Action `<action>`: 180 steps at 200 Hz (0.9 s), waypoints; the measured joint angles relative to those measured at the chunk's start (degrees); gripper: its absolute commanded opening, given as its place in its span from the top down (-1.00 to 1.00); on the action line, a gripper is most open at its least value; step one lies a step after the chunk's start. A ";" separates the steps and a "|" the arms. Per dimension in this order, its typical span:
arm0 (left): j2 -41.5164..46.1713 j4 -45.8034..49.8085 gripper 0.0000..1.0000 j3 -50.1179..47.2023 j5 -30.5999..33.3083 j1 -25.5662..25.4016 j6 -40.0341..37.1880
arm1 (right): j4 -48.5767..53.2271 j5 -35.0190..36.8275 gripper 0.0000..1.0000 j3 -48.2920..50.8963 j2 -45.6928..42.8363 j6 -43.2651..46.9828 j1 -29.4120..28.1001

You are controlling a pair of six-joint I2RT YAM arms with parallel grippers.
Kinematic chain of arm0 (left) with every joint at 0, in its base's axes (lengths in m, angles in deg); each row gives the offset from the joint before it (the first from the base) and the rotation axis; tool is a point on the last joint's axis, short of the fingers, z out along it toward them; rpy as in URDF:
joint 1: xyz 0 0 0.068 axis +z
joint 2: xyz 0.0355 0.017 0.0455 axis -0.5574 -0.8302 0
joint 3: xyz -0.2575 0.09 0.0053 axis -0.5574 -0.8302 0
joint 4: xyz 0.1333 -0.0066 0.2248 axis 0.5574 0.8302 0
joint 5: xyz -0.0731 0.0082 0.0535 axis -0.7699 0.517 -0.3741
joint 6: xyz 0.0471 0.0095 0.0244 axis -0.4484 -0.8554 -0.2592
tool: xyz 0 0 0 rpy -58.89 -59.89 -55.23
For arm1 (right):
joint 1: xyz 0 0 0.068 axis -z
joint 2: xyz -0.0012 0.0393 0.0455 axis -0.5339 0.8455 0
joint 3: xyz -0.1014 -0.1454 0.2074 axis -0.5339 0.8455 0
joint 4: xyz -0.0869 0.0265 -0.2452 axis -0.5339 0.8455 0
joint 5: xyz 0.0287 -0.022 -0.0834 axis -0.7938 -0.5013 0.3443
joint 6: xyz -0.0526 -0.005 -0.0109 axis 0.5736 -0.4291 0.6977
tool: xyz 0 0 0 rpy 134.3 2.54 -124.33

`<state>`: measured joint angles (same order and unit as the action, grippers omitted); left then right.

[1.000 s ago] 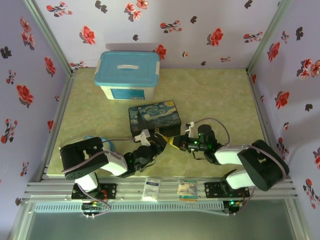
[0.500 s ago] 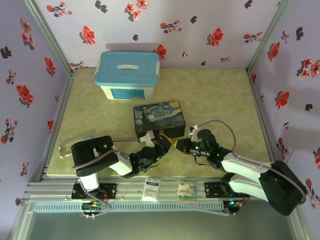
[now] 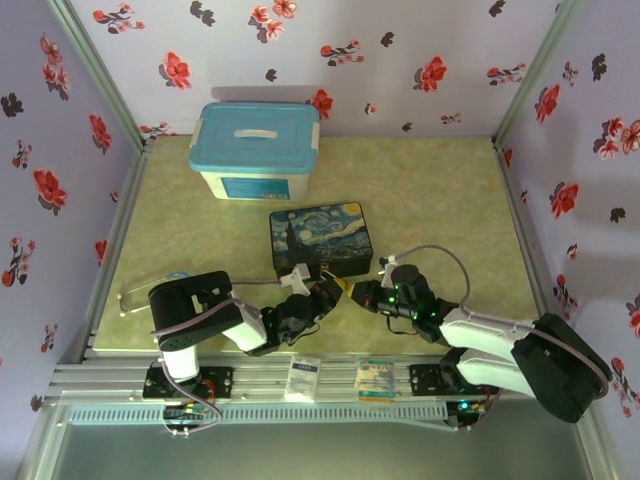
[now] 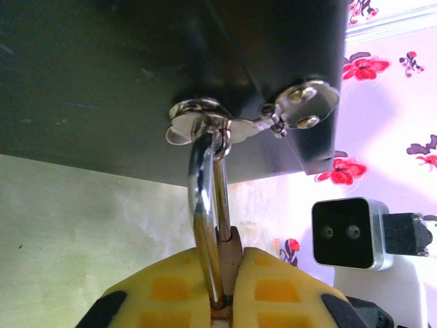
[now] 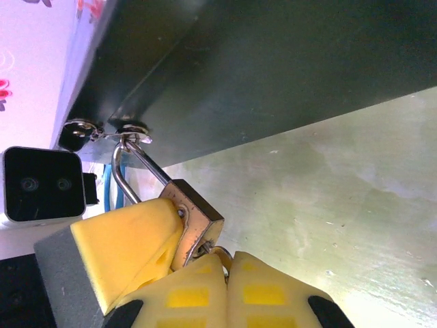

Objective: Unlock a padlock with a key

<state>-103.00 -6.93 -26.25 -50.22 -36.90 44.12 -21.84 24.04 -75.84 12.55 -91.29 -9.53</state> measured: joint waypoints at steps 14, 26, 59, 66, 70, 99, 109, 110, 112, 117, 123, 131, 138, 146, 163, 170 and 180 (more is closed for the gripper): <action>-0.39 0.24 0.97 0.17 0.02 0.00 0.02 | -3.78 -0.07 1.00 1.16 1.53 -2.29 0.00; -0.94 0.28 0.99 0.28 0.39 0.00 0.02 | -7.10 -0.26 1.00 1.70 3.96 -4.68 0.02; -1.31 1.60 1.00 0.31 1.88 0.02 -0.15 | -14.23 -2.40 1.00 1.73 10.62 -11.50 0.55; -1.31 1.66 1.00 0.31 2.19 0.02 -0.17 | -15.43 -2.95 1.00 1.73 11.50 -12.61 0.83; -1.31 1.66 1.00 0.31 2.43 0.02 -0.17 | -16.20 -3.37 1.00 1.73 12.02 -13.42 1.07; -1.31 0.96 1.00 0.33 3.69 0.07 -0.17 | -24.02 -8.11 1.00 2.40 16.55 -19.50 4.24; -1.31 0.92 1.00 0.44 3.93 0.07 -0.20 | -28.26 -9.99 1.00 2.89 19.04 -21.92 5.40; -1.31 0.87 1.00 0.46 3.96 0.07 -0.20 | -28.57 -10.16 1.00 2.91 19.26 -22.23 5.46; -1.31 0.87 1.00 0.46 4.00 0.07 -0.20 | -29.55 -10.62 1.00 2.97 19.91 -22.86 5.68; -1.31 0.87 1.00 0.48 4.22 0.07 -0.22 | -31.39 -11.41 1.00 3.06 21.31 -24.04 6.05; -1.31 0.92 1.00 0.48 4.50 0.07 -0.22 | -33.59 -12.39 1.00 3.06 23.04 -25.38 6.38; -1.31 1.09 1.00 0.48 4.81 0.09 -0.31 | -35.65 -13.03 1.00 3.06 24.68 -26.67 6.45; -1.31 1.14 1.00 0.48 4.98 0.09 -0.57 | -36.72 -13.29 1.00 3.06 25.42 -27.39 6.45; -1.20 1.11 1.00 0.48 5.16 0.07 -0.90 | -37.22 -13.42 1.00 3.06 25.62 -28.13 6.54; -0.68 0.92 1.00 0.55 5.66 0.07 -1.42 | -38.38 -13.73 1.00 3.06 25.59 -30.08 6.88; -0.44 0.79 1.00 0.57 5.88 0.09 -1.44 | -38.91 -13.88 1.00 3.06 25.57 -30.86 7.06; -0.28 0.48 0.88 0.63 6.19 0.13 -1.46 | -39.32 -13.81 1.00 3.06 25.24 -31.74 7.13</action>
<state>-103.28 -6.45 -25.62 -44.03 -36.77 42.65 -61.16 10.23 -72.78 37.80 -123.03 -2.41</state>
